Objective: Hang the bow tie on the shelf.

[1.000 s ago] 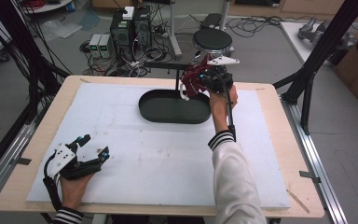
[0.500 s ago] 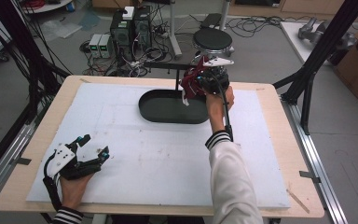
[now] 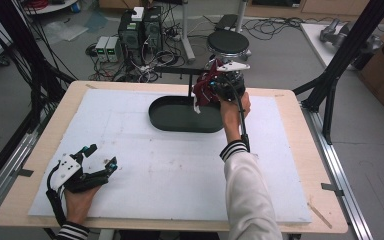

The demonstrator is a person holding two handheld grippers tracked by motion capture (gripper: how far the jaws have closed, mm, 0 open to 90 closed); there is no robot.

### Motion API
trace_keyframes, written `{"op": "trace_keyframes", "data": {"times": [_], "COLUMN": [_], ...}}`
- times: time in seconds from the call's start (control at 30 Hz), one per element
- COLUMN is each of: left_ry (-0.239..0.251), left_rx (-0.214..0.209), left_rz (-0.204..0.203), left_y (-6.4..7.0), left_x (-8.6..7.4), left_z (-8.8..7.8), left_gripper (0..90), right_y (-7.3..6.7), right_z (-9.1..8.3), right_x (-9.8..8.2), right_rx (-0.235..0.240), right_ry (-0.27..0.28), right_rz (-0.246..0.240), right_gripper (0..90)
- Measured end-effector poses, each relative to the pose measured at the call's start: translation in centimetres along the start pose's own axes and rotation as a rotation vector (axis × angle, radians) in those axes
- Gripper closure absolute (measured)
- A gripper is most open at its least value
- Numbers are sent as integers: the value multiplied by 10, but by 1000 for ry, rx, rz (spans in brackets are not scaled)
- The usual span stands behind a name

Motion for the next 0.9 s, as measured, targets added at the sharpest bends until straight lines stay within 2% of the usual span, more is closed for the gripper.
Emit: {"op": "trace_keyframes", "data": {"times": [0.23,0.4,0.53,0.57,0.73,0.9], "left_ry": [1,0,0,2,1,-3], "left_rx": [0,1,0,1,2,-1], "left_rz": [0,0,1,1,0,6], "left_y": [0,0,0,0,0,0], "left_x": [0,0,0,0,0,0], "left_z": [0,0,0,0,0,0], "left_gripper": [157,158,158,158,157,158], "right_y": [2,3,2,2,3,7], "right_z": [-2,-2,-2,-3,-5,-11], "right_x": [2,2,3,4,6,9], "right_rx": [-15,-15,-11,-35,-40,-32], "right_ry": [10,14,20,31,46,71], "right_rz": [-24,-23,-35,-63,-59,-32], "right_gripper": [832,830,771,746,725,680]}}
Point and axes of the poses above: each handheld gripper's, and its own axes: z roughly forward along the jaws, x roughly out of its top, y roughly to its right, the point moved 6 cm from there along z, roughly forward along the jaws, and after that the axes turned 9 degrees about z, right-handed, at the moved point
